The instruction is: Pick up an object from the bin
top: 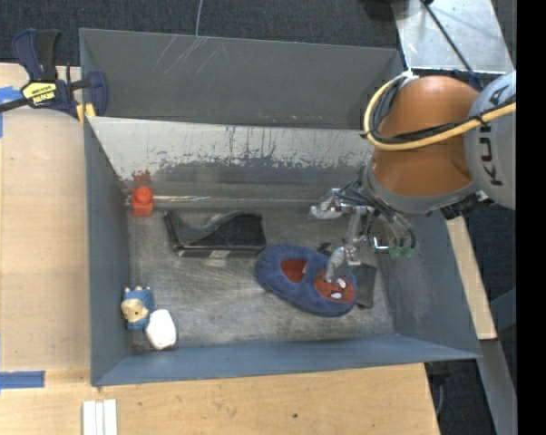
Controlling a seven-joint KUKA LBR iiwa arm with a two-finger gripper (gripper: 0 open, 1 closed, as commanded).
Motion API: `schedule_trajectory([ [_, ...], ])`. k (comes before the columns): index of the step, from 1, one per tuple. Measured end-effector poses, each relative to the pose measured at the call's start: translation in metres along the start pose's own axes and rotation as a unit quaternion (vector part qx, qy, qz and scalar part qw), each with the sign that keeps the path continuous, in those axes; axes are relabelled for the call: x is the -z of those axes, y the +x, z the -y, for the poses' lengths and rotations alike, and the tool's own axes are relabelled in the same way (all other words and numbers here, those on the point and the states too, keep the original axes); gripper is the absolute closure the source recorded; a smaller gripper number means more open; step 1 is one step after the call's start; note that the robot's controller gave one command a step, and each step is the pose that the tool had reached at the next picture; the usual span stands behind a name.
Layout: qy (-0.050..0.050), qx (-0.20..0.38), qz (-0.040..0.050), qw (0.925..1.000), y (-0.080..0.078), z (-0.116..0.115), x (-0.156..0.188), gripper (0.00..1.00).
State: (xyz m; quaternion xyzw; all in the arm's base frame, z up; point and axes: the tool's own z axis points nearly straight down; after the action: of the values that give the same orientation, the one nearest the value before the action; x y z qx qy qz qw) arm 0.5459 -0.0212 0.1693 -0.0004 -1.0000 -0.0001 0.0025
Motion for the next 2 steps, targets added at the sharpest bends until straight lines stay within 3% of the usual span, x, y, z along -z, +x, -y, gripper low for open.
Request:
schedule_trajectory([
  [1, -0.002, -0.104, 0.0039, 0.9946, 0.031, -0.005, -0.095, 0.00],
  [2, -0.001, -0.158, 0.0020, 0.9875, 0.056, -0.028, -0.069, 0.00],
])
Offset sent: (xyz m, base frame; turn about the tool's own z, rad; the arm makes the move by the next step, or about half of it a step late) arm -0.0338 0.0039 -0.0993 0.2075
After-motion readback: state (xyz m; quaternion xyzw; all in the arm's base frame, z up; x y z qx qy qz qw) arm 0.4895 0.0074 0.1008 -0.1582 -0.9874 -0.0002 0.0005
